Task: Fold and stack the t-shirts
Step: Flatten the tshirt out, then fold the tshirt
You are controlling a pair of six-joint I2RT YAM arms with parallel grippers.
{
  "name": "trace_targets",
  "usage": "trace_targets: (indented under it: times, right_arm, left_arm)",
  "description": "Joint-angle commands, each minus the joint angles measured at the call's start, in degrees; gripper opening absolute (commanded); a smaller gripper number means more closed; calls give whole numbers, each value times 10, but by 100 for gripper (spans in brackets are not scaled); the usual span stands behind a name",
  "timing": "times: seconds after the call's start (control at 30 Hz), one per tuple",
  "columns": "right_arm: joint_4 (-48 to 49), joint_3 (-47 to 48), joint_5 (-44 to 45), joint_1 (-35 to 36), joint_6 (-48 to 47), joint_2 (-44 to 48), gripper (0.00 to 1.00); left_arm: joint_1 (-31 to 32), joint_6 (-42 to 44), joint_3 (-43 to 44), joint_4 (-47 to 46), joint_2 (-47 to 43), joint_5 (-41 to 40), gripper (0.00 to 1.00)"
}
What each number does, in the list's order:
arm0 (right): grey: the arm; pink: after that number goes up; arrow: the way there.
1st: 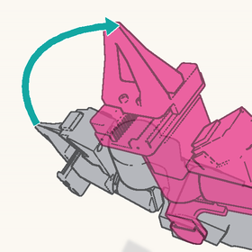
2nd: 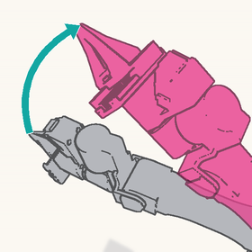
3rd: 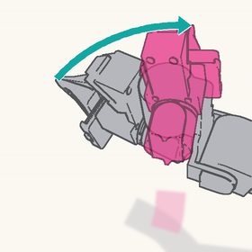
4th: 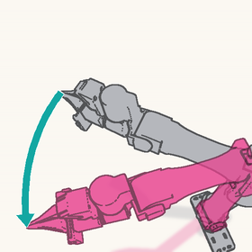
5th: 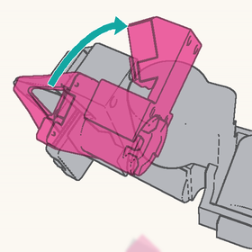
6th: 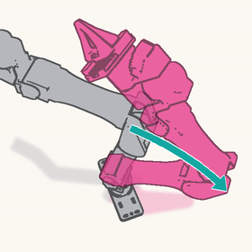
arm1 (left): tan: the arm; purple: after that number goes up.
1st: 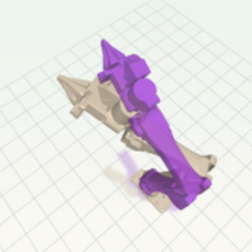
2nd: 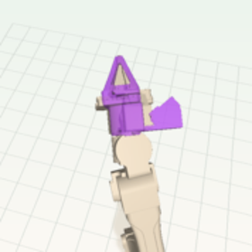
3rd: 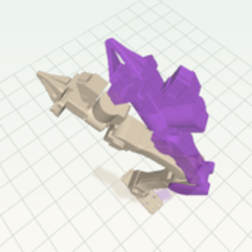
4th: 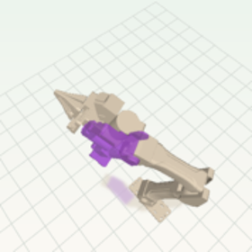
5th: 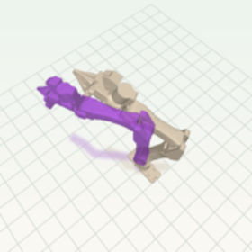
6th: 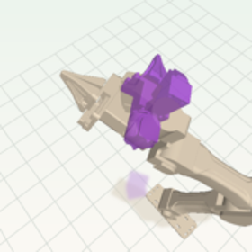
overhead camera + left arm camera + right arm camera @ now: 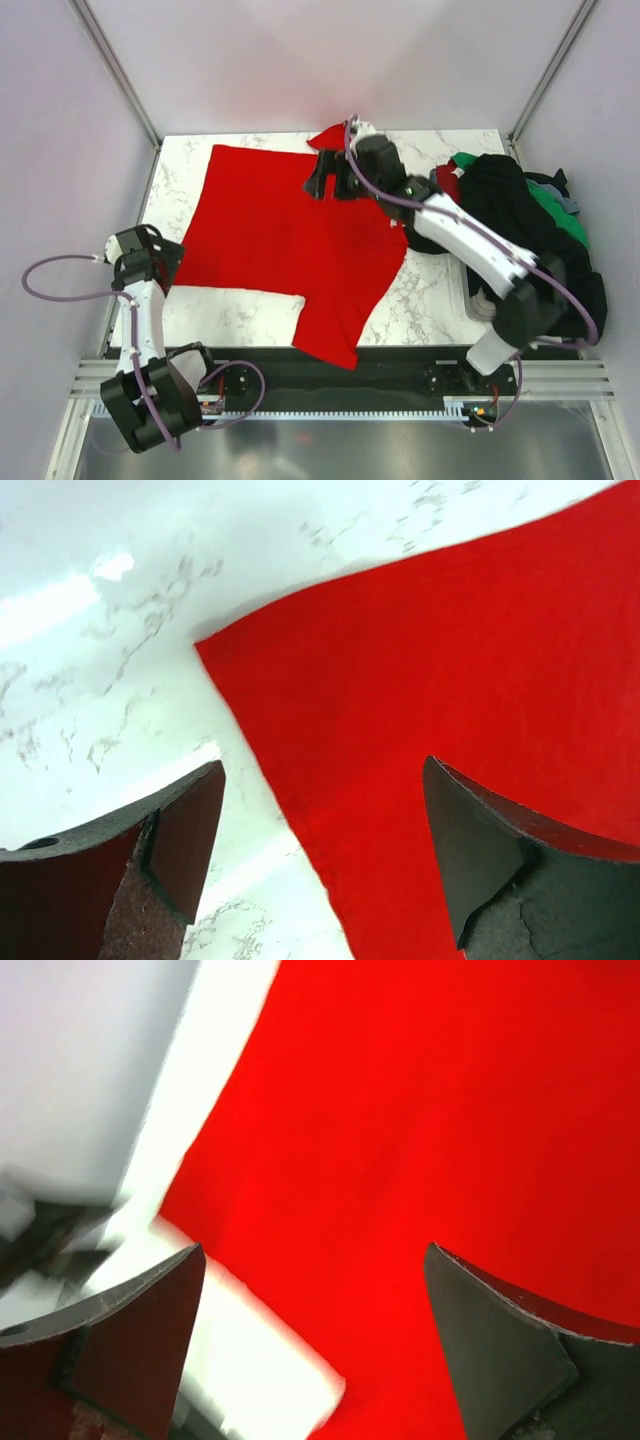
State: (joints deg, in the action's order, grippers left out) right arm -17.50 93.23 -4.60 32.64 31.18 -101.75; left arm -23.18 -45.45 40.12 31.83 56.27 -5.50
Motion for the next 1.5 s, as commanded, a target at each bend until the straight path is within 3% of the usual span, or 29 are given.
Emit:
trace_targets:
  times: [0.0,0.17,0.33,0.53,0.6,0.77,0.9,1.07,1.33,1.43,1.47]
  right_arm:
    - [-72,-159,88,55,44,132,98]
    - [-106,-369,48,86,123,321,98]
    - [-170,-431,51,106,129,442,98]
    - [-169,-503,28,106,148,495,98]
    - [-169,-522,23,111,158,495,98]
    - [-141,-593,6,160,204,493,98]
    - [-96,-628,36,246,271,464,98]
    - [-42,-612,84,376,329,389,98]
    - [54,-604,100,436,371,277,96]
    - [94,-606,103,440,374,251,91]
    - [98,-601,104,440,373,244,85]
  left_arm:
    - [-10,-78,-48,2,11,9,86]
    - [-14,-71,-92,-49,37,15,82]
    - [-14,-53,-73,-84,91,1,78]
    - [-14,-42,-53,-99,153,-44,73]
    - [-14,-41,-57,-120,161,-45,70]
    - [-14,-36,-45,-139,211,-49,49]
    - [-14,-38,-33,-155,234,-43,45]
    - [-14,-24,4,-150,254,-14,2]
    - [-13,26,34,-100,192,15,2]
    - [-14,28,22,-91,162,27,2]
    - [-14,28,17,-90,154,29,2]
